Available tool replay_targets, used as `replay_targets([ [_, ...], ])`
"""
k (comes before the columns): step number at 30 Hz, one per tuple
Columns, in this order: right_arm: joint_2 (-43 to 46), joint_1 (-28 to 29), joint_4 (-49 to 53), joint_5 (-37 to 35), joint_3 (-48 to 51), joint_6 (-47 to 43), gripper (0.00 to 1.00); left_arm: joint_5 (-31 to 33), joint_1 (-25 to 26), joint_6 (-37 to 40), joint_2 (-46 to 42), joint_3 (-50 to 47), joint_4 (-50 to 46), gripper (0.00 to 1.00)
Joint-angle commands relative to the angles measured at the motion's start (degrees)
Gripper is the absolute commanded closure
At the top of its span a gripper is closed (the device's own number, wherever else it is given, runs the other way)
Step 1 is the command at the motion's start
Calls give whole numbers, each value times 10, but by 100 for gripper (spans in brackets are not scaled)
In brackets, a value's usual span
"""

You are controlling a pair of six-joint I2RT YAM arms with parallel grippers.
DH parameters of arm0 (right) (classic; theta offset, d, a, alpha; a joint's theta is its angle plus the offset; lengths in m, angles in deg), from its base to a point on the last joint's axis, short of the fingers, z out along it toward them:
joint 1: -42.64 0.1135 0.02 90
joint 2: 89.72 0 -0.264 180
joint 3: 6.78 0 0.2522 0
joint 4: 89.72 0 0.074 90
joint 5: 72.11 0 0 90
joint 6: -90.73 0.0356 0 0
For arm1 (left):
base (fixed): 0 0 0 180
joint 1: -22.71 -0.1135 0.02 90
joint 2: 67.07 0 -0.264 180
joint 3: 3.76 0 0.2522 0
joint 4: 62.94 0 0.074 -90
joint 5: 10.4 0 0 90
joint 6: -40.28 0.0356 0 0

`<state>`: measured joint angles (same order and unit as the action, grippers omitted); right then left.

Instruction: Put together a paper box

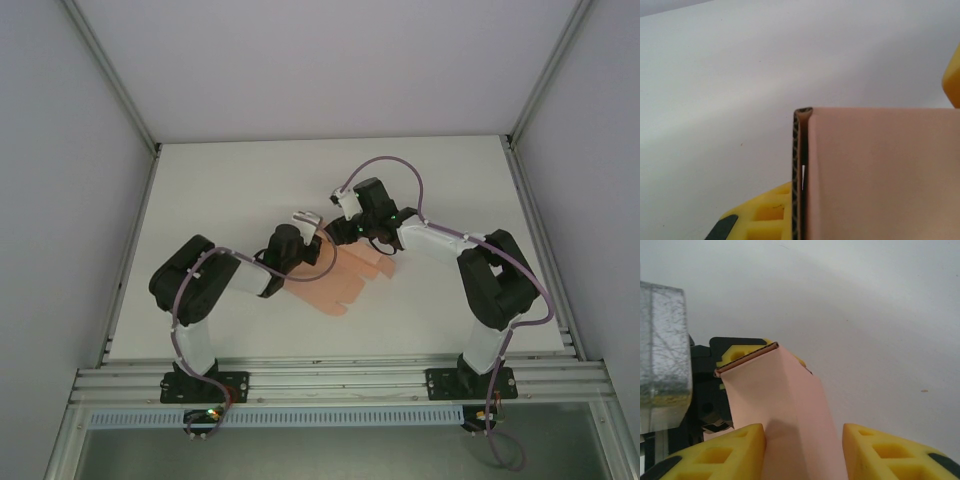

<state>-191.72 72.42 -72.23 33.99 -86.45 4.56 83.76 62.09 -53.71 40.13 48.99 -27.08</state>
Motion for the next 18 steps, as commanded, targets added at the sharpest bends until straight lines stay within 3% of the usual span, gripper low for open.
replay_targets([
  [1,8,0,88,-41,18,12,47,63,-3,-21,-25,-13,-17,100],
  [5,100,-6,98,-92,32,22,32,100,3,-55,-104,-31,-77,100],
  [7,158,-8,99,-113,54,25,20,118,6,-66,-139,-40,-106,100],
  [8,184,-8,99,-122,66,28,4,123,7,-68,-154,-44,-118,100],
  [9,206,-8,100,-137,77,35,0,127,8,-67,-168,-47,-132,100],
  [13,295,-11,111,-163,123,41,0,149,12,-73,-209,-63,-159,100],
  [18,320,-15,113,-174,146,37,0,145,15,-79,-239,-68,-179,100],
])
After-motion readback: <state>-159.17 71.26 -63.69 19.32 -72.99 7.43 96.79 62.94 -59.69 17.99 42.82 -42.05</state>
